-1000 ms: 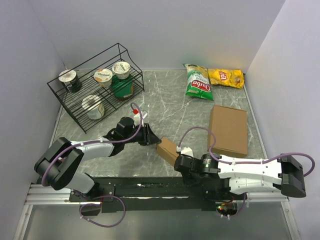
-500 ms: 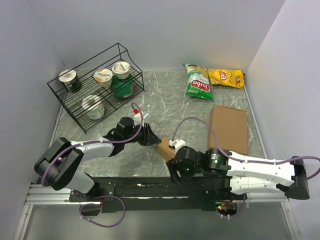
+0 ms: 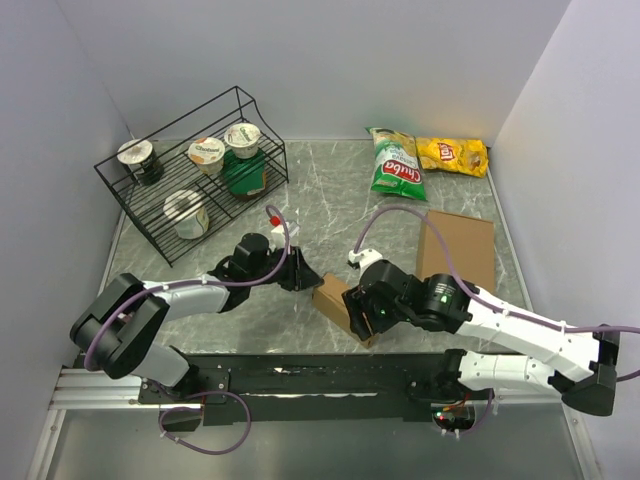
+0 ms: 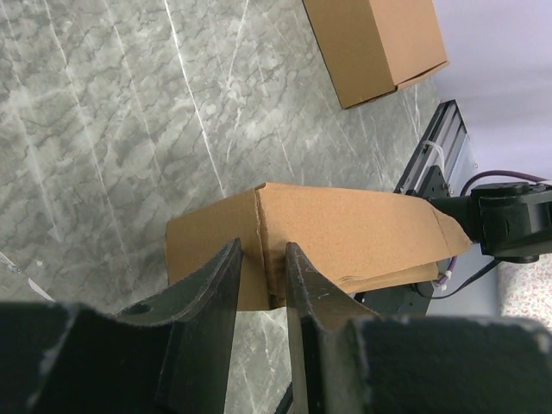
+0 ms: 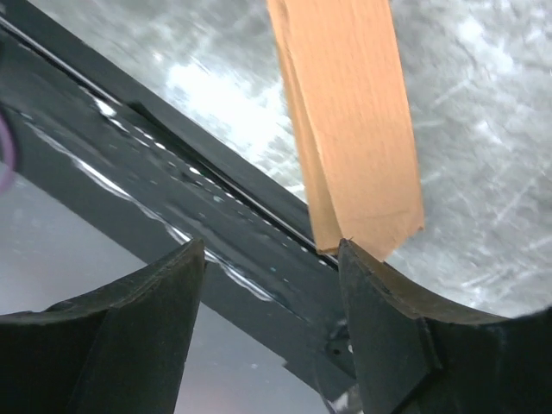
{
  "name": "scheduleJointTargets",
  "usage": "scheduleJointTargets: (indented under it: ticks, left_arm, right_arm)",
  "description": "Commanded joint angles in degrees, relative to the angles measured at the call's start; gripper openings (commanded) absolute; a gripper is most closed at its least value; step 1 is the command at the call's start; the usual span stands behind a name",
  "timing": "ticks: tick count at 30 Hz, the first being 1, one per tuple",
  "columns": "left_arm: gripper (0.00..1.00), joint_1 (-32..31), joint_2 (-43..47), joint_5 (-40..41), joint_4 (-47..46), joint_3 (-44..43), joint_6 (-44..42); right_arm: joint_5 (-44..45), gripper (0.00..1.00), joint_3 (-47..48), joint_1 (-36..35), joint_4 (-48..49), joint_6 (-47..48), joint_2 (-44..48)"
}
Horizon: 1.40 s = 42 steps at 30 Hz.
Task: Fold the paper box
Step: Close the paper box at the center of the board.
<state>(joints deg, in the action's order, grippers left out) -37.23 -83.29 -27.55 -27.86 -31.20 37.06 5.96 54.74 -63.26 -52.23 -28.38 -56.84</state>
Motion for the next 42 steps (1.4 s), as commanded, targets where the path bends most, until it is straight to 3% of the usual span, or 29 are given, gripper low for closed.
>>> scheduleJointTargets:
  ticks: [1,13,27,42]
  left_arm:
    - [0.31,0.1,-4.0,5.7,12.2,1.8,-4.9]
    - [0.31,0.1,-4.7,4.5,11.2,2.0,-4.2]
    - [0.31,0.1,-4.2,4.0,10.7,2.6,-3.6]
    - [0.31,0.1,-4.0,4.2,10.6,2.8,-3.4]
  right_arm:
    - [1.5,0.69,-1.7,0.4,-2.8,1.0,-0.3]
    - [5.8,0.65,-2.7,0.5,-4.6,0.4,-0.1]
    - [8.3,0.71,-2.2,3.1,-3.3,1.8,-1.3]
    - [7.8,0.44,-3.3,3.3,-2.1,2.1,-4.1]
